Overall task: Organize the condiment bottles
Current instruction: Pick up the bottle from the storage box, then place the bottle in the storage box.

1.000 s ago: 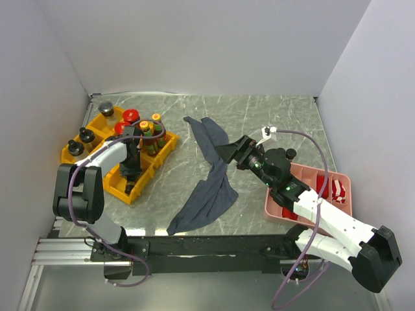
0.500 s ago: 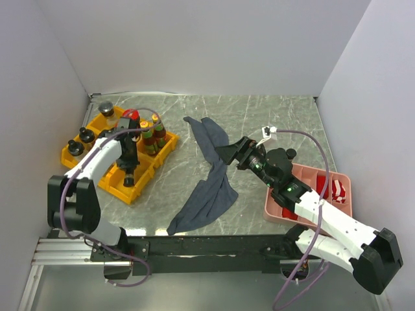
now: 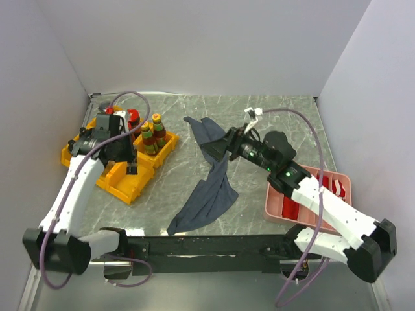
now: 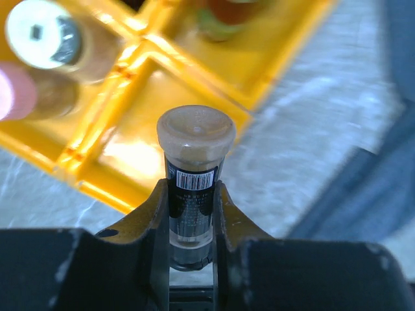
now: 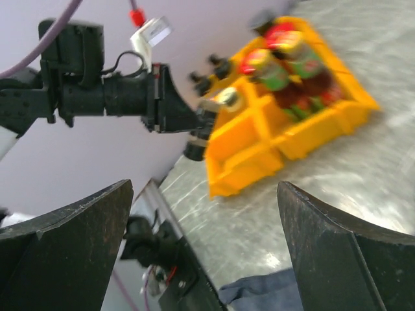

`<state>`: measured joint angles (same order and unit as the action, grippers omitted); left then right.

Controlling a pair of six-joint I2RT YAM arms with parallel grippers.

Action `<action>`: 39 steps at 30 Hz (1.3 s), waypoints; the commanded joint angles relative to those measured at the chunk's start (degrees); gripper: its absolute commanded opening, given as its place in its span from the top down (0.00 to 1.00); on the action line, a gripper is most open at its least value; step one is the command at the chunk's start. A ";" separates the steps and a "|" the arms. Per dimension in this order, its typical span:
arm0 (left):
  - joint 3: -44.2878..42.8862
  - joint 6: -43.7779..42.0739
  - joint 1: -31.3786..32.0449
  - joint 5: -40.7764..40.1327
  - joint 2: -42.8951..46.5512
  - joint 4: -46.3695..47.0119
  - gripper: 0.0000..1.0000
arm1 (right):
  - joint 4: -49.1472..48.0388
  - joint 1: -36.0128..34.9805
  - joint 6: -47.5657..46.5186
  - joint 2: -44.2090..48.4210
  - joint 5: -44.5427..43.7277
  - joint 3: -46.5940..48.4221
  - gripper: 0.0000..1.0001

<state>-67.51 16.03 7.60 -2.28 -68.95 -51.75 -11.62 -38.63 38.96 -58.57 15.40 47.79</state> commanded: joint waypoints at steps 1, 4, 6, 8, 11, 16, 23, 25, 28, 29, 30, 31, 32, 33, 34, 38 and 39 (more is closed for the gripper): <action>-2.37 -3.55 0.23 12.98 5.66 0.95 0.99 | 3.35 -0.13 -4.86 -6.81 13.59 9.75 0.00; -1.76 -4.34 0.23 18.00 7.07 1.64 0.99 | 5.55 -0.13 -5.91 -13.47 21.23 15.90 0.00; -0.88 -4.26 0.23 23.01 7.69 2.78 0.99 | 7.92 -0.30 -7.23 -19.18 25.70 19.34 0.00; 1.05 -4.34 0.31 28.96 8.13 5.07 0.99 | 10.98 -0.48 -8.72 -23.15 28.62 24.35 0.00; 3.52 -4.08 0.49 34.95 8.04 7.70 0.99 | 14.94 -1.70 -11.17 -29.49 31.97 29.89 0.00; 6.15 -3.90 1.19 39.81 6.99 10.79 0.99 | 22.69 -2.85 -15.49 -38.37 34.07 38.24 0.00; 8.44 -3.64 3.30 45.87 6.19 14.21 0.99 | 30.86 -2.68 -24.36 -45.49 37.59 45.10 0.03; 9.23 -3.55 3.74 46.41 6.19 15.01 0.99 | 30.69 -2.68 -24.37 -46.64 38.12 45.73 0.05; 9.41 -3.73 4.18 46.32 6.19 14.92 0.99 | 28.77 -2.76 -22.36 -47.17 39.27 45.29 0.09; 9.41 -3.64 4.36 46.32 6.19 14.92 0.99 | 28.06 -2.76 -21.91 -47.17 39.53 45.02 0.13; 9.41 -3.64 4.36 46.23 6.28 15.01 0.99 | 27.44 -2.68 -21.39 -47.25 40.23 44.24 0.16; 9.32 -3.55 4.44 46.14 6.28 14.92 0.99 | 26.22 -2.76 -20.25 -47.25 40.41 43.97 0.19; 9.23 -3.55 4.53 45.88 6.11 14.75 0.99 | 25.86 -2.68 -19.89 -47.25 40.76 43.62 0.25; 9.15 -3.55 4.53 45.88 6.02 14.66 0.99 | 25.16 -2.76 -19.54 -46.91 41.37 42.66 0.27; 9.06 -3.64 4.62 46.05 5.93 14.57 0.99 | 22.63 -2.68 -18.14 -46.64 41.64 41.87 0.28; 9.15 -3.73 4.71 45.62 6.11 14.31 0.92 | 16.29 -2.76 -14.01 -45.50 43.57 39.05 0.62; 9.06 -3.64 4.71 45.44 6.45 14.39 0.81 | 14.97 -2.68 -12.87 -45.41 43.58 38.00 0.69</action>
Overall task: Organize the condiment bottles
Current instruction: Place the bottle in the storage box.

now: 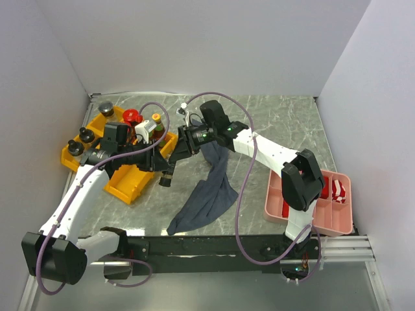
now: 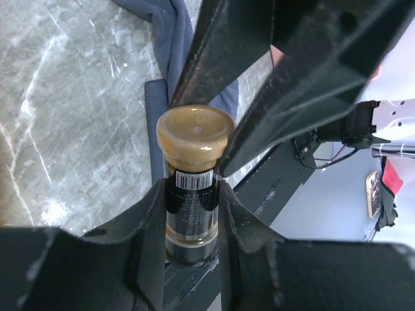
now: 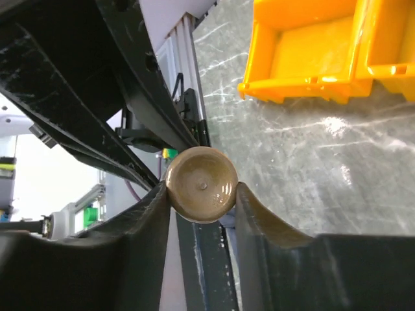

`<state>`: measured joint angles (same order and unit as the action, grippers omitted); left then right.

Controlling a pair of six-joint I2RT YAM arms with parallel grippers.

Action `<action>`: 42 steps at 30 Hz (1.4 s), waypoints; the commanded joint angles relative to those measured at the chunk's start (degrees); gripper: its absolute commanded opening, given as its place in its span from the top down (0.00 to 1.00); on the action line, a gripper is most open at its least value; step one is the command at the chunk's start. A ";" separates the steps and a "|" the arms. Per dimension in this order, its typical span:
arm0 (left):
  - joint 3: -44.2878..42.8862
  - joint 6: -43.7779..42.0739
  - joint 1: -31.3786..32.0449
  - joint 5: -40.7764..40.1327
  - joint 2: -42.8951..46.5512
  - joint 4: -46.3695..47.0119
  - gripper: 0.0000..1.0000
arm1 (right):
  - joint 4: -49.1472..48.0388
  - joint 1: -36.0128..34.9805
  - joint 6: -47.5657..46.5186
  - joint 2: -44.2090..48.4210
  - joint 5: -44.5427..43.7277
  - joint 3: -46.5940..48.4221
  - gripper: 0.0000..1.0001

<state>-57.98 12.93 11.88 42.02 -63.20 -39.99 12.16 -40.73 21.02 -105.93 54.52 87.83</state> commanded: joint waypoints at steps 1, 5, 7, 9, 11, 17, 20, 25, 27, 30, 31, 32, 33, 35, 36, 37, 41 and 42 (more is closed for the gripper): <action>-0.56 -0.45 0.43 0.79 1.06 2.63 0.57 | -11.26 -0.67 6.92 2.22 4.37 -2.49 0.78; -1.52 -0.27 0.43 0.17 2.20 2.46 0.50 | -19.70 -0.40 12.81 3.53 5.77 -5.21 0.93; -2.40 0.60 0.43 -3.68 2.38 2.02 0.25 | -28.36 0.21 20.41 4.06 6.03 -8.02 0.97; -3.02 2.36 0.43 -5.97 2.82 2.98 0.14 | -36.20 1.61 27.55 5.20 5.60 -11.78 0.98; -4.77 5.51 0.25 -13.07 2.56 2.55 0.04 | -47.38 2.84 37.58 6.25 3.07 -14.26 0.98; -10.40 13.85 -0.19 -21.18 7.10 10.96 0.01 | -80.23 8.12 66.48 6.10 -7.22 -23.58 0.98; -6.81 18.78 -0.19 -23.73 13.86 23.83 0.01 | -93.44 9.79 78.98 3.64 -15.22 -25.34 0.99; 0.14 22.14 -0.10 -21.11 18.99 37.60 0.00 | -99.18 10.06 85.50 2.30 -25.41 -24.20 1.00; 2.33 21.88 -0.10 -19.44 18.90 42.41 0.01 | -99.44 9.97 85.77 2.92 -27.27 -23.67 1.00; 6.27 21.96 0.34 -18.38 18.81 50.84 0.01 | -98.30 9.62 85.86 4.15 -29.21 -22.88 1.00; 7.17 22.23 0.69 -18.20 18.73 53.06 0.01 | -98.38 9.36 85.95 4.50 -29.73 -22.88 1.00; 8.04 22.66 0.95 -17.94 17.94 55.52 0.01 | -98.56 9.18 85.95 4.94 -30.43 -22.79 1.00; 8.92 22.84 1.21 -17.68 17.24 57.28 0.02 | -98.21 8.57 85.77 5.12 -30.53 -22.62 1.00; 8.76 23.02 2.18 -16.45 14.88 60.72 0.03 | -96.98 7.95 85.16 6.08 -30.88 -22.96 1.00; 8.32 23.02 2.62 -16.27 14.16 61.43 0.06 | -96.72 7.69 84.55 6.35 -31.14 -23.23 1.00; 7.97 22.84 3.75 -16.09 13.46 62.74 0.07 | -96.19 6.90 84.11 6.61 -31.23 -23.41 1.00; 7.88 20.48 7.62 -18.97 12.75 65.21 0.08 | -96.27 5.49 83.66 6.35 -32.20 -24.46 1.00; 7.70 19.86 8.42 -20.47 12.92 64.60 0.07 | -96.62 5.31 84.36 6.09 -32.28 -24.38 1.00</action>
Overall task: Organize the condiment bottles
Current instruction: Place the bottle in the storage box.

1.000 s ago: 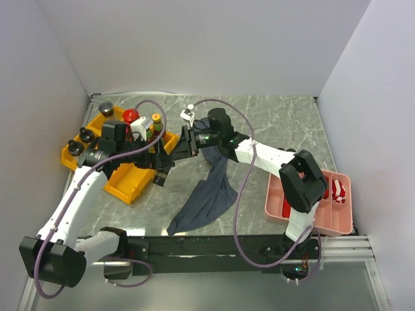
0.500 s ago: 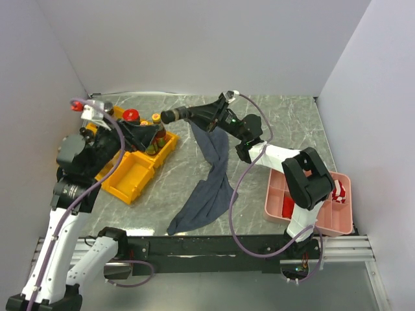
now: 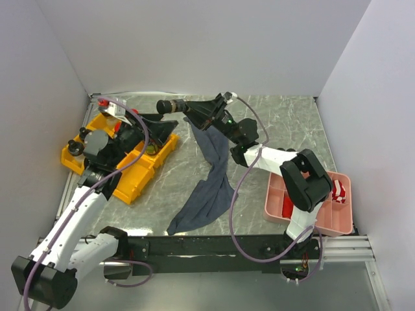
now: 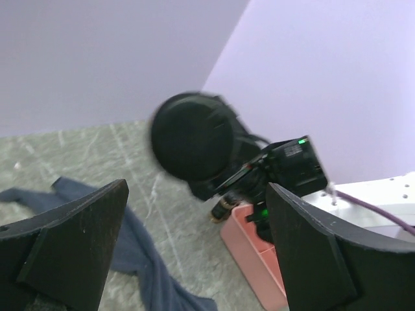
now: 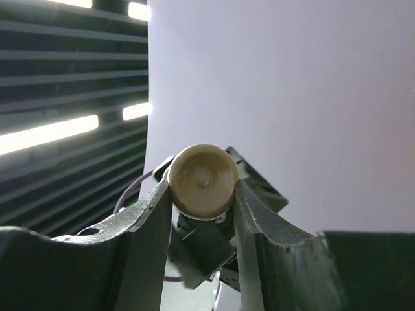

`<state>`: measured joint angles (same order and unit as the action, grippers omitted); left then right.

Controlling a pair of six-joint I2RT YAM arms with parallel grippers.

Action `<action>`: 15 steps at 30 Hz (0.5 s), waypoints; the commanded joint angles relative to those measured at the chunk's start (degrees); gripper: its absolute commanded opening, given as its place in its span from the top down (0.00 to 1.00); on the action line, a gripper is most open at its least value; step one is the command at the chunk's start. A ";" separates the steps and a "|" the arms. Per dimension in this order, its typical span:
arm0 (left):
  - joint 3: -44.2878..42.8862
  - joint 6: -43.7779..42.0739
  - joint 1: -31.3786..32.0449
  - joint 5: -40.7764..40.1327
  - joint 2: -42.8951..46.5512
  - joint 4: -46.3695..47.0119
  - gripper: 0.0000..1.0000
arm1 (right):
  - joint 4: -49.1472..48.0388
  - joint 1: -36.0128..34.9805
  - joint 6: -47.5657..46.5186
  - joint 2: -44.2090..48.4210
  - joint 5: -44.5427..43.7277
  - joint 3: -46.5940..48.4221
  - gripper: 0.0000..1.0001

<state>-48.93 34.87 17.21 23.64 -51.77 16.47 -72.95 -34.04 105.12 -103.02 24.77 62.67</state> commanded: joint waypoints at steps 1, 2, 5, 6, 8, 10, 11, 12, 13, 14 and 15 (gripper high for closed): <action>-1.52 -2.61 4.13 -3.50 1.58 7.53 0.07 | -12.65 -1.64 0.52 2.48 -2.54 0.87 1.00; -1.78 -3.40 4.49 -5.34 1.58 6.92 0.08 | -13.18 -2.08 0.87 2.21 -2.80 0.70 1.00; -1.35 -3.50 4.76 -7.89 2.11 7.08 0.12 | -13.80 -3.04 1.49 1.51 -2.71 0.69 1.00; -1.09 -3.32 4.85 -8.86 2.37 7.43 0.17 | -13.80 -3.22 1.32 1.51 -2.71 0.61 1.00; -0.21 -3.14 4.85 -10.27 3.25 8.05 0.21 | -13.89 -3.92 1.23 1.33 -2.89 0.43 1.00; 0.06 -3.32 4.85 -11.94 3.78 8.41 0.26 | -14.06 -4.19 1.14 1.25 -2.98 0.26 1.00; 0.23 -3.41 4.85 -12.64 4.39 8.23 0.27 | -14.33 -4.28 1.14 1.33 -3.06 -0.01 1.00; 0.24 -3.67 4.94 -13.70 4.66 8.14 0.28 | -14.50 -4.37 1.14 1.33 -3.07 -0.27 1.00; 0.32 -3.76 4.94 -14.14 5.27 8.05 0.28 | -14.50 -4.37 1.23 1.42 -3.15 -0.45 1.00; 0.50 -3.85 4.94 -14.41 5.53 7.97 0.29 | -14.59 -4.37 1.31 1.42 -3.33 -0.97 1.00; 0.50 -3.93 4.94 -14.76 5.80 8.05 0.31 | -14.77 -4.37 1.31 1.51 -3.33 -1.06 1.00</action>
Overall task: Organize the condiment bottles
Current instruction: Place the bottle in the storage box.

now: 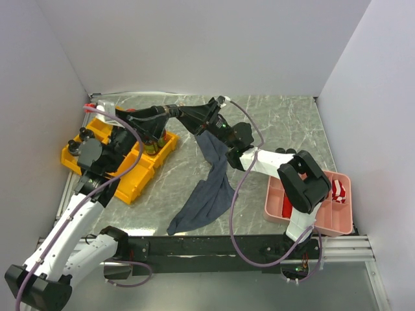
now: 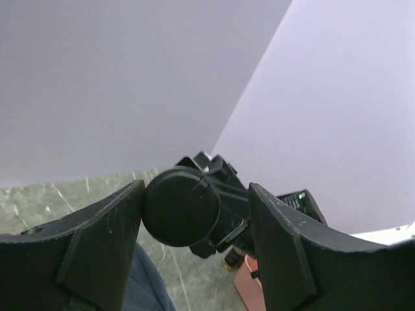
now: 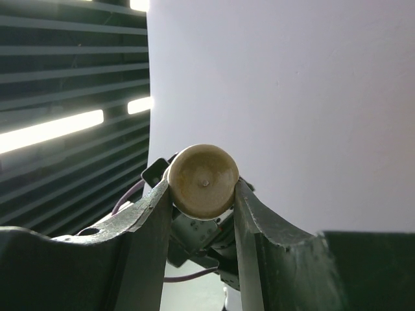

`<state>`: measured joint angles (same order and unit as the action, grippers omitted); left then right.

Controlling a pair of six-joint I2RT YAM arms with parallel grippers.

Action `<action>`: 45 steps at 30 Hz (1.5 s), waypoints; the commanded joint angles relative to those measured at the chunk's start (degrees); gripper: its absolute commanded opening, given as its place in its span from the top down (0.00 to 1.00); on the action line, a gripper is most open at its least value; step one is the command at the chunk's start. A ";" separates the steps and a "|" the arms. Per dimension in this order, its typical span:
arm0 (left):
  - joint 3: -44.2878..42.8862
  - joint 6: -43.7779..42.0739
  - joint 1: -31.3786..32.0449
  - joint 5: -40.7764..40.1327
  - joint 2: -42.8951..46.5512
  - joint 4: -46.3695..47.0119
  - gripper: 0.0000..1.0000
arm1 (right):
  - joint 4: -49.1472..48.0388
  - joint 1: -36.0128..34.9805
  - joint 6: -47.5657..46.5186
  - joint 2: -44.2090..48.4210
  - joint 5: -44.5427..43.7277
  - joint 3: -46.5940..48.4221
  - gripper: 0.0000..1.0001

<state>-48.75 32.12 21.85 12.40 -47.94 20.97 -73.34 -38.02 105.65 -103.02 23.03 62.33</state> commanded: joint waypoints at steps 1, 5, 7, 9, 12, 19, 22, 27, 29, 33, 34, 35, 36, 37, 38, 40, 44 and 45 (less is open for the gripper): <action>0.41 -1.36 0.30 -3.27 2.06 3.55 0.34 | -14.46 -0.39 0.88 1.42 -1.49 -0.71 1.00; 0.32 -1.10 0.39 -2.21 1.45 2.76 0.49 | -14.90 -0.48 1.14 1.33 -1.76 -0.71 1.00; 0.67 -0.83 0.48 -1.42 1.36 2.76 0.57 | -14.81 -0.39 1.14 1.25 -1.76 -0.71 1.00; 0.94 -0.65 0.57 -1.59 1.36 2.76 0.56 | -14.90 -0.48 1.14 1.16 -1.84 -0.71 1.00; 1.12 -0.83 0.57 -1.51 1.45 2.76 0.60 | -15.08 -0.48 1.32 0.81 -1.84 -0.80 0.99; -2.65 -0.74 0.57 -1.41 0.04 -3.03 0.99 | -14.64 -0.21 0.53 0.46 -0.01 -0.19 0.66; -6.16 -1.35 0.57 -4.31 -0.04 -10.31 0.99 | -13.50 0.05 -0.70 1.24 1.66 -1.84 0.21; -12.67 -4.60 0.57 -10.54 -0.48 -25.87 0.99 | -13.49 1.63 -4.04 4.14 4.74 -8.78 0.00; -15.31 -6.36 0.57 -15.62 -1.10 -34.39 0.99 | -13.50 2.51 -6.05 5.54 7.28 -13.27 0.00; -18.57 -8.56 0.48 -28.11 -5.13 -47.06 0.99 | -2.91 4.53 -14.48 13.52 11.41 -20.30 0.00; -18.40 -8.56 0.30 -29.96 -7.32 -47.95 0.99 | 1.05 4.97 -17.37 15.55 11.95 -21.71 0.00; -18.31 -8.22 0.22 -33.11 -8.30 -49.61 0.99 | 5.71 4.89 -24.80 17.92 12.13 -22.07 0.00; -17.79 -7.34 -0.22 -33.93 -9.00 -49.62 0.99 | 18.28 4.97 -29.22 23.51 10.82 -21.90 0.00; -16.65 -6.64 -0.49 -34.55 -9.97 -49.54 0.99 | 25.46 4.89 -34.05 26.79 9.59 -20.94 0.00; -15.94 -5.67 -0.75 -36.64 -10.24 -49.54 0.99 | 32.40 4.36 -43.67 30.04 7.32 -20.15 0.00; -14.45 -3.30 -1.54 -39.28 -10.85 -49.89 0.99 | 49.30 3.92 -51.47 38.83 -0.12 -18.13 0.00; -10.32 -1.54 -2.86 -44.39 -11.65 -48.13 0.99 | 60.48 4.18 -60.99 49.39 -7.46 -18.20 0.00; -8.66 -0.66 -3.21 -45.61 -12.17 -47.09 0.99 | 61.29 4.18 -61.78 52.45 -8.43 -18.38 0.00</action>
<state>-60.14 28.27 19.88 -24.95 -60.73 -28.03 -28.45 -33.87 58.54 -57.91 23.31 42.59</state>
